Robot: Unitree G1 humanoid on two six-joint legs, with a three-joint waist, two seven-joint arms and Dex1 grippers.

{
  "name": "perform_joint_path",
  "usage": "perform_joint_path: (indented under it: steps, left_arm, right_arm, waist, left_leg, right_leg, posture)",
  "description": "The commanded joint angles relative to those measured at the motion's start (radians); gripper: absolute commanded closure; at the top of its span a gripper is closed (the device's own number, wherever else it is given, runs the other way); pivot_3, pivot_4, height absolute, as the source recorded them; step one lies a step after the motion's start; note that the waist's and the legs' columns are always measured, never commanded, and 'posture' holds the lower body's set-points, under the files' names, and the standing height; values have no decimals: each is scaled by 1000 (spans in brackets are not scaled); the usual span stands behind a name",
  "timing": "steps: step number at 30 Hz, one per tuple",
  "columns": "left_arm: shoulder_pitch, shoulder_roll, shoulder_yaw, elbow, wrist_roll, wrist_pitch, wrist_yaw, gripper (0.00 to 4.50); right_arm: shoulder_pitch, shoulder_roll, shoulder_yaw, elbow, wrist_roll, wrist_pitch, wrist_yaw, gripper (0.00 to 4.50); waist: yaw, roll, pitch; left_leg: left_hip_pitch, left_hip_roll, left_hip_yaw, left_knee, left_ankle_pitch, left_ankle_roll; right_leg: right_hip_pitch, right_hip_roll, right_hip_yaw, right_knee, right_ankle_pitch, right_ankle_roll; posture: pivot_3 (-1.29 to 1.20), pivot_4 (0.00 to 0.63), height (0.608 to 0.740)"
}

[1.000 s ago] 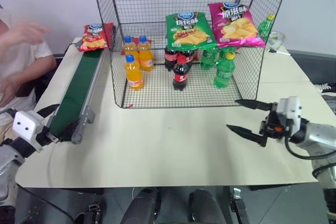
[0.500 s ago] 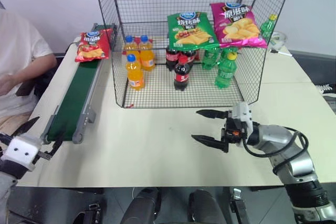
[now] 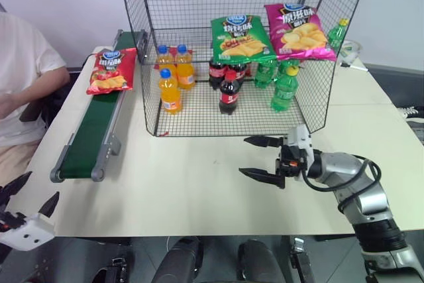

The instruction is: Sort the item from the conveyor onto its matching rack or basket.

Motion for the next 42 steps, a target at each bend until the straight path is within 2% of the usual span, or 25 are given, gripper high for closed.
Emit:
perform_joint_path:
  steps: [1,3,16,42]
  left_arm:
    - [-6,31,-26,33,51,0,94,240]
    - [-10,41,-43,35,87,11,142,240]
    - [-37,85,-149,72,83,56,244,240]
    - [-63,135,-238,91,74,109,325,240]
  right_arm:
    - [-26,8,0,4,-11,-24,7,0]
    - [-27,6,-1,5,-13,-23,10,0]
    - [-11,5,-11,-8,-19,-30,-1,0]
    - [-14,14,-2,-3,-40,-68,-20,0]
  waist:
    - [0,0,0]
    - [2,0,0]
    - [-1,0,0]
    - [-2,-1,0]
  left_leg:
    - [0,0,0,0,0,0]
    - [0,0,0,0,0,0]
    - [0,0,1,0,0,0]
    - [0,0,2,0,0,0]
  right_leg:
    - [0,0,0,0,0,0]
    - [0,0,0,0,1,1]
    - [-1,0,0,1,2,4]
    - [-2,1,1,3,2,4]
  posture:
    - [0,150,740]
    - [0,150,740]
    - [0,150,740]
    - [0,150,740]
